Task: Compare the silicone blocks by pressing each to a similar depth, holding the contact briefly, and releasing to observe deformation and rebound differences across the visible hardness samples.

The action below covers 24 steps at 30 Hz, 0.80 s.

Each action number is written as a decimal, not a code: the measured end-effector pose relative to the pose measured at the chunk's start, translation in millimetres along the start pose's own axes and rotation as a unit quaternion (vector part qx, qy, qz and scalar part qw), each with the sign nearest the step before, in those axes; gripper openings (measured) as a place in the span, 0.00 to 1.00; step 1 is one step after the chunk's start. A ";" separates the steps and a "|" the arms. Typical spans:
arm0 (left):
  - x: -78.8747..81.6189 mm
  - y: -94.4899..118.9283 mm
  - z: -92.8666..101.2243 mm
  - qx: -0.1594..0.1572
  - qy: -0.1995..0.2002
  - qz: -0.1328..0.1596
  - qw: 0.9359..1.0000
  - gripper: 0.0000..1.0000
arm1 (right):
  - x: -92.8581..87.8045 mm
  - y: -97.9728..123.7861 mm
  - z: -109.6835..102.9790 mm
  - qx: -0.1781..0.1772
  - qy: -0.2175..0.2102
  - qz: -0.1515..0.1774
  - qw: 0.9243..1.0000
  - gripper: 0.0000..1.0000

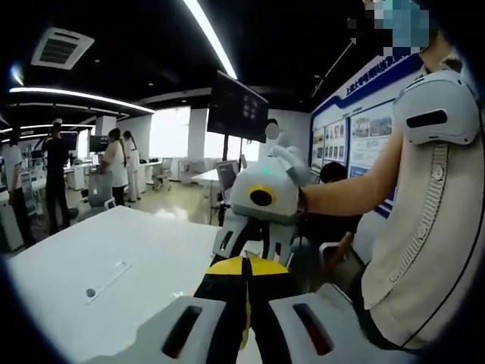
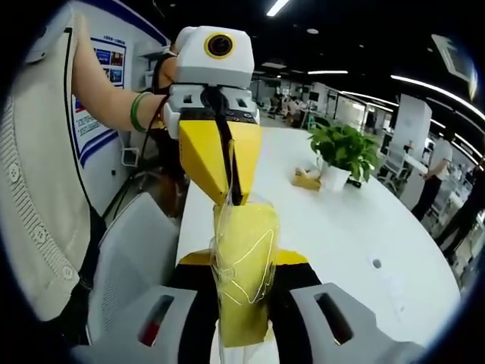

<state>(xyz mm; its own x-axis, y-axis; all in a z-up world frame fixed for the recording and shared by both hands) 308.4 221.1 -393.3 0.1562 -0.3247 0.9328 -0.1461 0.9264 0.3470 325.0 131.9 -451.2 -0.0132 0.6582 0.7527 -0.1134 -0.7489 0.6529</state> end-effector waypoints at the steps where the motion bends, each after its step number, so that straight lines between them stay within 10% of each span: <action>1: -0.2 0.1 -0.1 0.001 0.000 0.000 1.000 0.00 | 0.0 -0.1 0.0 0.000 0.000 0.000 1.000 0.22; 24: -2.9 3.3 -2.6 0.002 -0.002 -0.003 1.000 0.00 | -1.6 -4.4 2.6 -0.007 0.012 -0.002 1.000 0.28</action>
<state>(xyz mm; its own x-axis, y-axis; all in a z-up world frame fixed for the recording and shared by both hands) 310.1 225.6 -395.1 0.1525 -0.3316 0.9310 -0.1499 0.9234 0.3535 328.1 134.0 -455.0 -0.0358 0.6631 0.7477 -0.1282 -0.7450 0.6546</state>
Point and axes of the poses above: the point that each gripper's makers call its tool centre point, and the gripper's own axes: y roughly backward along the fingers, z roughly to its right, x roughly out of its top, the point moved 7 cm from there along y, roughly backward along the fingers, and after that the axes turned 11 degrees about -z, right-handed, at the moved point
